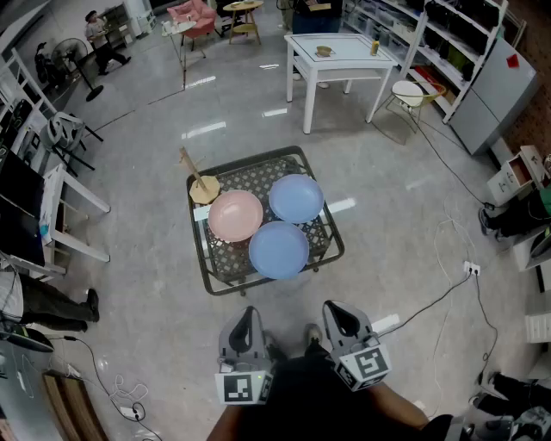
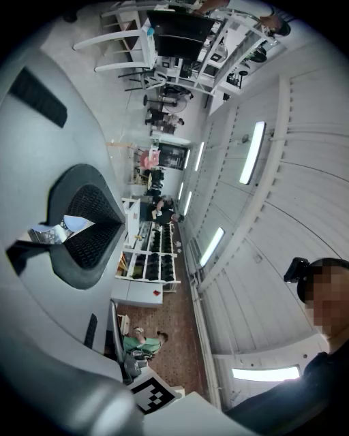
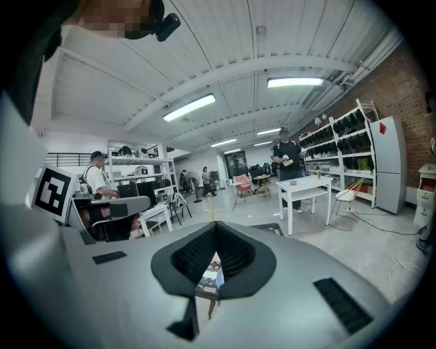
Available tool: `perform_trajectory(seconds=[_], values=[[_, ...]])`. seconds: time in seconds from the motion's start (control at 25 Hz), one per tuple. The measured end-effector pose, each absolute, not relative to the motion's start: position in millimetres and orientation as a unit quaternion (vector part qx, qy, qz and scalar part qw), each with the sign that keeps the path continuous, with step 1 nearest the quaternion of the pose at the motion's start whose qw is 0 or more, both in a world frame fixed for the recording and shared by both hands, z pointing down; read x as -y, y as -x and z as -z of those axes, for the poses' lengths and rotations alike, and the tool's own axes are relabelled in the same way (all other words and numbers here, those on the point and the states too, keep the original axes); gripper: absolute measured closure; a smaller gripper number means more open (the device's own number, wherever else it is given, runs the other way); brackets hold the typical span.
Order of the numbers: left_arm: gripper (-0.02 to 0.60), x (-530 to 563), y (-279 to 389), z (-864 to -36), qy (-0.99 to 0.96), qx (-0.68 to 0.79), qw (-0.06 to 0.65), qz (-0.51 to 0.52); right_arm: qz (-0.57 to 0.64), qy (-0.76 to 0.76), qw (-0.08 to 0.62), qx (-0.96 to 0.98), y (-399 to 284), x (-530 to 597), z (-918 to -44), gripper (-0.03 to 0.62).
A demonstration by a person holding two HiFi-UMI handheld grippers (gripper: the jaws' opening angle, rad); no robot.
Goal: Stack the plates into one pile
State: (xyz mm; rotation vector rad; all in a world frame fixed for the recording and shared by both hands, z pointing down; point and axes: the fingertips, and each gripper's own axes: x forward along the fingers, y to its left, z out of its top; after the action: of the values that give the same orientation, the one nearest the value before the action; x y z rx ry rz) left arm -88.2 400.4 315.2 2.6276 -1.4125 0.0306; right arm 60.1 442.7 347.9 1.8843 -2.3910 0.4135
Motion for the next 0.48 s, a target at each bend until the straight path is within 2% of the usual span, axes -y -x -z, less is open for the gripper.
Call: perform_trajectory(seconds=[0.48], values=[[0.569, -404, 76, -320, -0.875, 0.478, 0.075, -0.018, -0.137, -0.602, 0.020, 0.787, -70, -445, -348, 0.585]])
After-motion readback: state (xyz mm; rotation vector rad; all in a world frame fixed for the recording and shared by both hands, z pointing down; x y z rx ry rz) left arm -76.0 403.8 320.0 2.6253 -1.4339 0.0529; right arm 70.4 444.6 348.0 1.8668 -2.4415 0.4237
